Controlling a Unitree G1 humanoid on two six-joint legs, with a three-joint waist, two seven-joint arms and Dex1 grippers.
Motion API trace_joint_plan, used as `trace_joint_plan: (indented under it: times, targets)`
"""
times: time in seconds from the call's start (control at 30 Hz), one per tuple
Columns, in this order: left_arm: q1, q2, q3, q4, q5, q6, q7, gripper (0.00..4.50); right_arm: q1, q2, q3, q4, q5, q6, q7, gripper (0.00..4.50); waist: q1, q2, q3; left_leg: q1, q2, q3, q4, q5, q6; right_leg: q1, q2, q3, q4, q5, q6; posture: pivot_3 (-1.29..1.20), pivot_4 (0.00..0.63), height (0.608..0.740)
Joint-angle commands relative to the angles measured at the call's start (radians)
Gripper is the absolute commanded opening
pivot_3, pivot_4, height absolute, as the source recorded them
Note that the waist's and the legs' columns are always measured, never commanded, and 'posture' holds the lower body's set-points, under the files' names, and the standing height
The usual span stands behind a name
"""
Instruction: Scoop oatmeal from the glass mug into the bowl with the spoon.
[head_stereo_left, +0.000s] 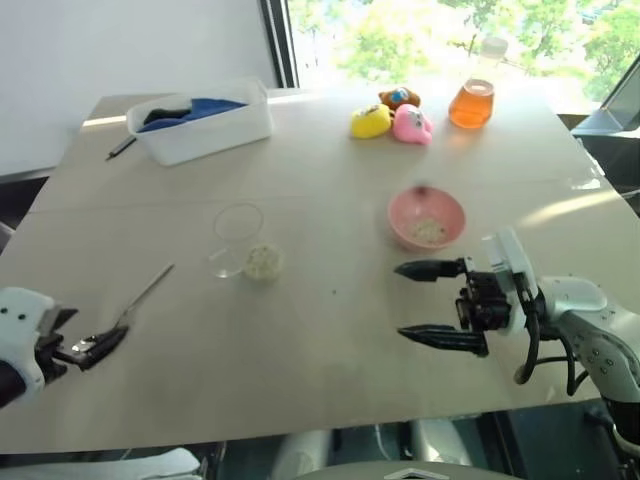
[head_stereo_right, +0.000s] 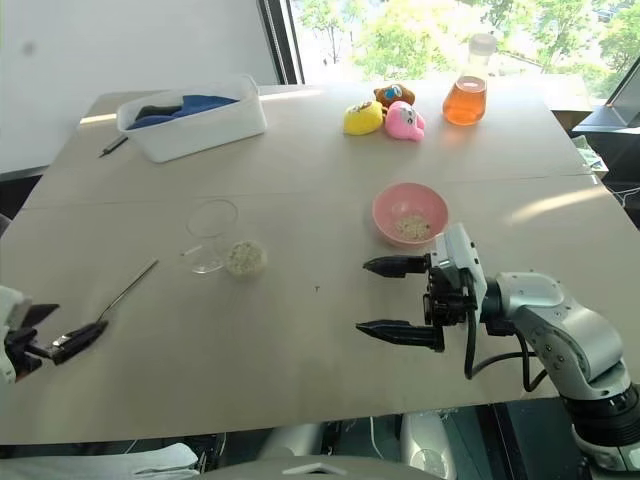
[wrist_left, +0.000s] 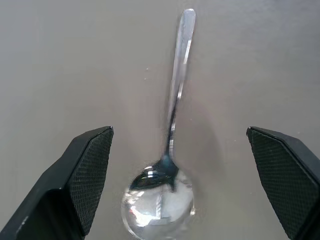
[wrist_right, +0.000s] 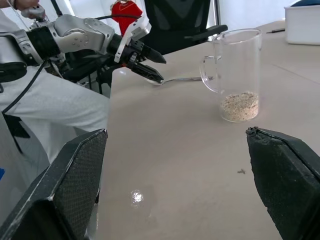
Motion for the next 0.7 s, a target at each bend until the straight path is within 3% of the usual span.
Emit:
trace_joint_plan:
  times: [0.03, 0.27, 0.4, 0.57, 0.6, 0.63, 0.7]
  targets:
    - [-0.053, 0.015, -0.074, 0.118, 0.051, -0.072, -0.050, 4.47, -0.014, 0.011, -0.017, -0.057, 0.043, 0.020, -0.044, 4.50, -0.002, -0.001, -0.001, 0.000, 0.000, 0.000, -0.001, 0.000, 0.000, 0.000, -0.001, 0.000, 0.000, 0.000, 0.000, 0.00, 0.150, 0.740]
    - [-0.135, 0.053, -0.149, 0.352, 0.096, -0.143, -0.151, 4.47, -0.009, 0.011, -0.029, -0.056, 0.054, 0.019, -0.070, 4.50, -0.004, -0.001, -0.001, -0.002, 0.000, 0.001, -0.004, 0.001, -0.002, -0.005, -0.003, 0.001, 0.001, 0.000, 0.000, 0.00, 0.150, 0.740]
    - [-0.128, 0.062, -0.174, 0.427, 0.098, -0.163, -0.210, 3.45, 0.016, -0.004, -0.026, -0.071, 0.044, 0.005, -0.052, 4.50, -0.015, 0.003, -0.002, -0.001, 0.000, 0.002, -0.004, 0.001, -0.002, -0.005, -0.003, 0.003, 0.002, 0.000, 0.000, 0.00, 0.150, 0.740]
    - [-0.090, 0.040, -0.175, 0.419, 0.093, -0.161, -0.228, 1.00, 0.009, -0.007, -0.028, -0.058, 0.041, -0.005, -0.054, 4.50, -0.034, 0.010, -0.005, 0.003, 0.002, 0.004, -0.006, 0.000, 0.000, -0.005, -0.002, 0.006, 0.006, 0.000, 0.000, 0.00, 0.150, 0.740]
    - [-0.079, 0.034, -0.174, 0.410, 0.093, -0.162, -0.227, 1.00, 0.009, -0.008, -0.028, -0.056, 0.039, -0.007, -0.053, 4.50, -0.035, 0.011, -0.006, 0.003, 0.002, 0.004, -0.006, 0.000, 0.000, -0.005, -0.001, 0.006, 0.006, 0.000, 0.000, 0.00, 0.150, 0.740]
    - [-0.067, 0.029, -0.173, 0.400, 0.093, -0.163, -0.225, 0.48, 0.009, -0.009, -0.028, -0.054, 0.038, -0.008, -0.050, 4.50, -0.039, 0.013, -0.007, 0.003, 0.003, 0.004, -0.006, 0.000, 0.000, -0.005, -0.001, 0.006, 0.006, 0.000, 0.000, 0.00, 0.150, 0.740]
    - [-0.038, 0.000, -0.154, 0.372, 0.089, -0.183, -0.204, 0.06, 0.006, -0.010, -0.025, -0.045, 0.033, -0.012, -0.046, 4.50, -0.044, 0.015, -0.008, 0.003, 0.003, 0.004, -0.006, 0.000, 0.000, -0.006, 0.000, 0.007, 0.007, 0.000, 0.000, 0.00, 0.150, 0.740]
